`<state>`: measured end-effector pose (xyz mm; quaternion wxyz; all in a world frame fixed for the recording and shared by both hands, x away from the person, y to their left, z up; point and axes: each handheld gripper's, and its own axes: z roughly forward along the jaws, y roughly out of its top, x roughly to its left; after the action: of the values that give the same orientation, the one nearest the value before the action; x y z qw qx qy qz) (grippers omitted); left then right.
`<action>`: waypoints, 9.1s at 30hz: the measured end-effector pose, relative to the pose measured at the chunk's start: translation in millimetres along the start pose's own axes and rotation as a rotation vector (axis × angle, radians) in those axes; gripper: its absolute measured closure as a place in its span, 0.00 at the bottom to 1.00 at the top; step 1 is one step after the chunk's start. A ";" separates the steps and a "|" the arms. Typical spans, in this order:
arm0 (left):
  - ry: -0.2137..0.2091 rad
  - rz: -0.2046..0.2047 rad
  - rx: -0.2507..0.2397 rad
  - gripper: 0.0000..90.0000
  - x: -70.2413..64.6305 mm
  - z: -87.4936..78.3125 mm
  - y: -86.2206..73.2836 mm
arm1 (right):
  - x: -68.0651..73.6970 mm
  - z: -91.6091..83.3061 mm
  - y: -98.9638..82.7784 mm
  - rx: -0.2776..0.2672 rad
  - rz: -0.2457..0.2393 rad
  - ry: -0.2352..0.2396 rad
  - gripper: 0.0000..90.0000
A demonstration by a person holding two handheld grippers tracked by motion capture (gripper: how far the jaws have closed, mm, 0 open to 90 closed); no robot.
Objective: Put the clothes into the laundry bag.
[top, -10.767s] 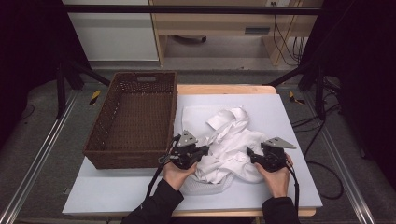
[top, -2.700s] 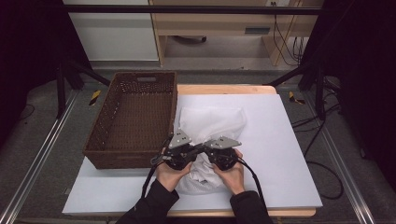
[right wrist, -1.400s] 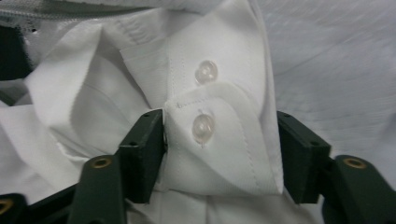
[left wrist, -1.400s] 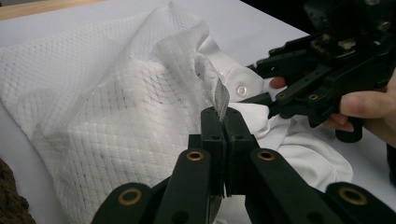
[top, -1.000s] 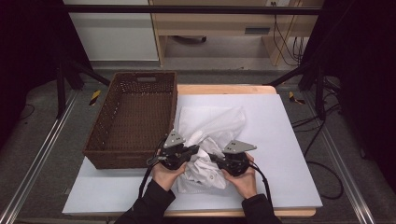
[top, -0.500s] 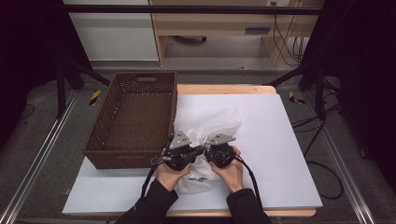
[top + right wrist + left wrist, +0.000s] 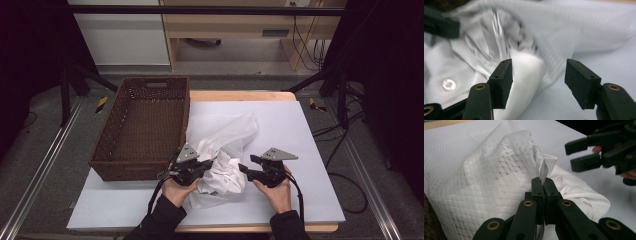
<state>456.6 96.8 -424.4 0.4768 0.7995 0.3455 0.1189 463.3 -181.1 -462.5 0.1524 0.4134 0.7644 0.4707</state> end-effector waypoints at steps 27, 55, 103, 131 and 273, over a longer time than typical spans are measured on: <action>-0.001 0.018 -0.005 0.99 -8.8 -6.9 1.1 | 54.9 74.9 23.9 0.002 -0.172 -0.019 0.97; 0.026 -0.008 0.002 0.99 2.6 -4.1 -7.8 | -2.6 -3.6 9.2 -0.046 0.004 0.020 0.56; 0.023 0.030 0.025 0.99 -5.5 -2.0 -13.4 | 5.6 43.6 -1.0 0.096 -0.093 -0.084 0.74; 0.032 0.032 0.019 0.98 -9.5 12.8 -12.4 | 34.1 -44.0 -4.8 -0.051 -0.142 -0.011 0.64; 0.235 0.043 0.174 0.97 -4.5 -10.1 -75.4 | -36.4 -20.9 -19.7 0.153 0.021 -0.317 1.00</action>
<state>415.0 123.8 -482.2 0.3595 0.8255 0.3906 0.1916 462.9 -226.0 -474.2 0.2341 0.5008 0.7600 0.3417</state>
